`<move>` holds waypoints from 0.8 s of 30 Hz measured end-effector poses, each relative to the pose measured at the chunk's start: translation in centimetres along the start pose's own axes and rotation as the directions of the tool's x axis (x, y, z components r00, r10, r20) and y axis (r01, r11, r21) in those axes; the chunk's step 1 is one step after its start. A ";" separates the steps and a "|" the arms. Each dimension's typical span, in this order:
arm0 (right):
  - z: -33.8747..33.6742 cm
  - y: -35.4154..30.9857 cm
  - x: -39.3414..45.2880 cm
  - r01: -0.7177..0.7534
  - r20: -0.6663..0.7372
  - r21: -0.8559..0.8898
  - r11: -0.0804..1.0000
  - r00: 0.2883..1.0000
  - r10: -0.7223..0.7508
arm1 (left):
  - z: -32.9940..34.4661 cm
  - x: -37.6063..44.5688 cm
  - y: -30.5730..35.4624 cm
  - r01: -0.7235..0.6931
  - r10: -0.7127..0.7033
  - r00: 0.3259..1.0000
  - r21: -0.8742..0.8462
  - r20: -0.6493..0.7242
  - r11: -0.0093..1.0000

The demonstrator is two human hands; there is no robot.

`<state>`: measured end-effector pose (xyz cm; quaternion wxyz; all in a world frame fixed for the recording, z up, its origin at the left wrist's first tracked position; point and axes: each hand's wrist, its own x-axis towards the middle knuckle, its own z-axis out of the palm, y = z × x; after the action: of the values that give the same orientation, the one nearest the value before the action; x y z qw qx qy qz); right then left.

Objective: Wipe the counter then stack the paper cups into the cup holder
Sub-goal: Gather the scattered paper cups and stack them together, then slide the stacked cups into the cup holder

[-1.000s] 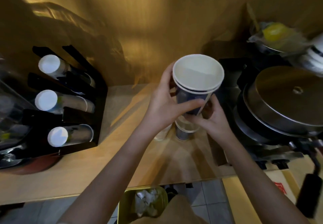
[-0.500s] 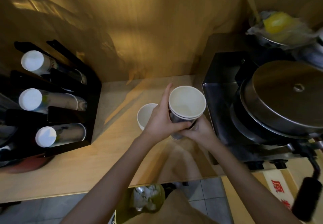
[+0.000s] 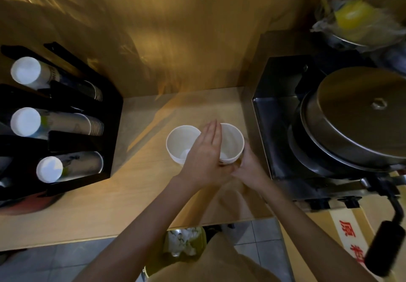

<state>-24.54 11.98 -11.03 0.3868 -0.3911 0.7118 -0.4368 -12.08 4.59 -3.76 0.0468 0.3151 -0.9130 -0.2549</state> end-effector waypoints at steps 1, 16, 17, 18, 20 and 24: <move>0.1 0.3 0.0 -0.001 -0.003 -0.001 1.000 1.000 0.001 | 0.2 0.0 0.0 -0.005 0.005 1.000 0.022 -0.005 1.000; 1.1 2.1 -1.4 -0.077 -0.197 -0.048 0.996 0.978 0.067 | 0.3 0.5 1.0 -0.003 0.003 1.000 -0.052 0.005 0.999; 0.7 1.9 -1.6 -0.082 -0.206 -0.073 0.994 0.976 0.066 | 0.1 0.6 1.1 -0.013 0.014 1.000 -0.054 0.001 0.998; 0.4 1.5 -1.6 -0.078 -0.213 -0.078 0.994 0.975 0.060 | -0.2 0.7 1.2 -0.021 0.021 1.000 -0.058 -0.004 0.998; -0.2 0.5 -1.3 -0.056 -0.226 -0.073 0.996 0.973 0.038 | -1.2 1.0 1.2 -0.012 0.011 1.000 -0.079 -0.019 0.997; -0.8 -2.6 -0.7 0.047 -0.278 -0.183 0.982 0.956 -0.097 | -4.5 1.1 0.8 -0.031 0.017 0.995 -0.152 -0.094 0.988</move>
<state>-24.43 12.06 -8.24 0.2280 -0.3819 0.7809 -0.4386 -12.27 2.50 0.44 0.1160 0.3110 -0.8913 -0.3090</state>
